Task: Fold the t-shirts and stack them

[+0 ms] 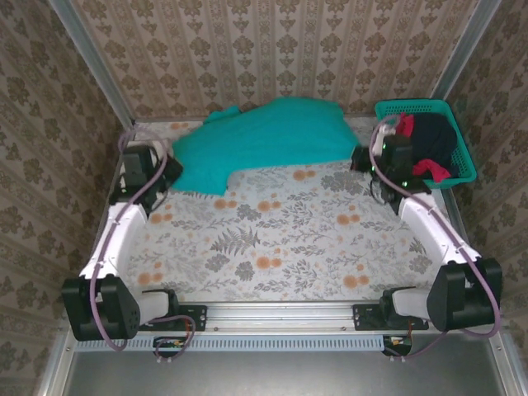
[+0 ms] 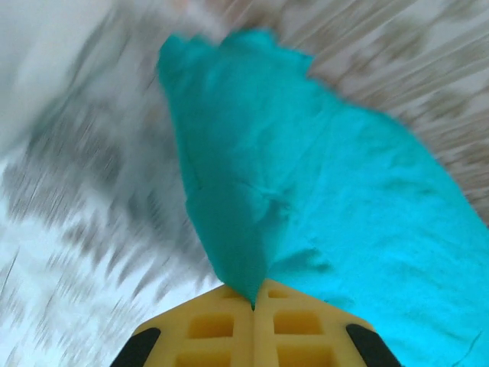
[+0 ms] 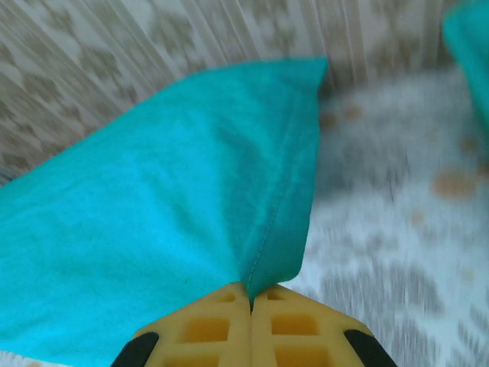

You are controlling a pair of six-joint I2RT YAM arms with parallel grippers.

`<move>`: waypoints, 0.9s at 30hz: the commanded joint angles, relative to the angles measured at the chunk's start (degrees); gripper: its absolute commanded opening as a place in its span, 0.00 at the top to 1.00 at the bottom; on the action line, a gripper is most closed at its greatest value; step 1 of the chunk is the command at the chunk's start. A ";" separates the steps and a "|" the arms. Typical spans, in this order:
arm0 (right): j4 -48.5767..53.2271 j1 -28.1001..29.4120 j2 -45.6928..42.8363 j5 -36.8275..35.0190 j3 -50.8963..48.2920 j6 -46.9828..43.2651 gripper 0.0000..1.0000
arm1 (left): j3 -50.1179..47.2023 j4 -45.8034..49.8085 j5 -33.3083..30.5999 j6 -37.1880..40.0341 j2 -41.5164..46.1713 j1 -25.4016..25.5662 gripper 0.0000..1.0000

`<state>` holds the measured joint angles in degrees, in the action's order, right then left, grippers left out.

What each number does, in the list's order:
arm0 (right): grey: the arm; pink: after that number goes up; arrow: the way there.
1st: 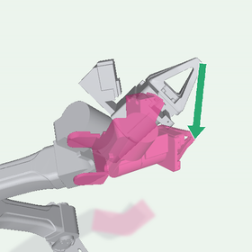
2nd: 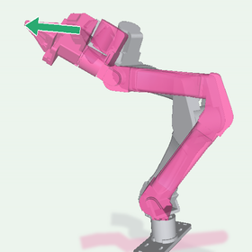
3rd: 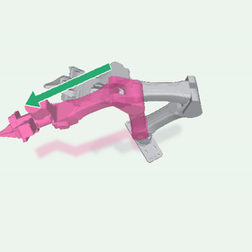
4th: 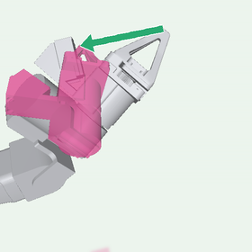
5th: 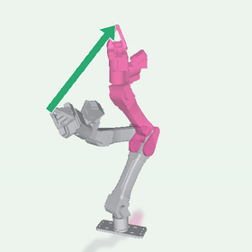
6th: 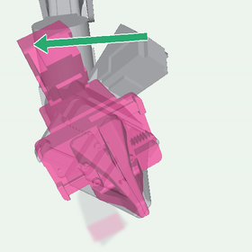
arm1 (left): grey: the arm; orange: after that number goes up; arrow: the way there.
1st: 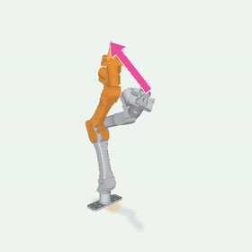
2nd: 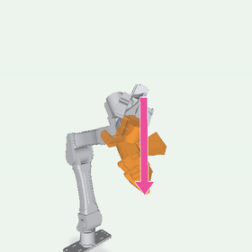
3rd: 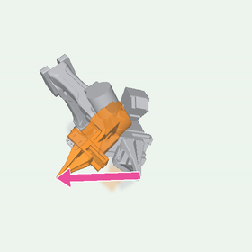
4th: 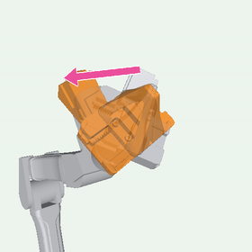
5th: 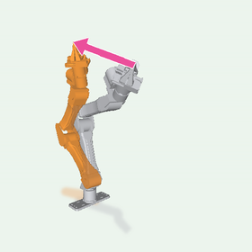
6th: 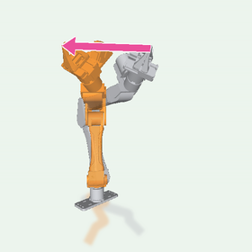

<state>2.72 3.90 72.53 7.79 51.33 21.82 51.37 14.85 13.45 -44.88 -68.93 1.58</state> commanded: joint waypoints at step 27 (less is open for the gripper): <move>12.56 0.14 -4.02 -8.67 -21.41 17.86 0.73 | -23.45 16.27 -2.52 -5.30 9.76 -0.35 0.85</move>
<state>11.00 4.01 70.96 1.23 30.61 38.44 27.81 25.85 14.35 -48.75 -61.43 2.04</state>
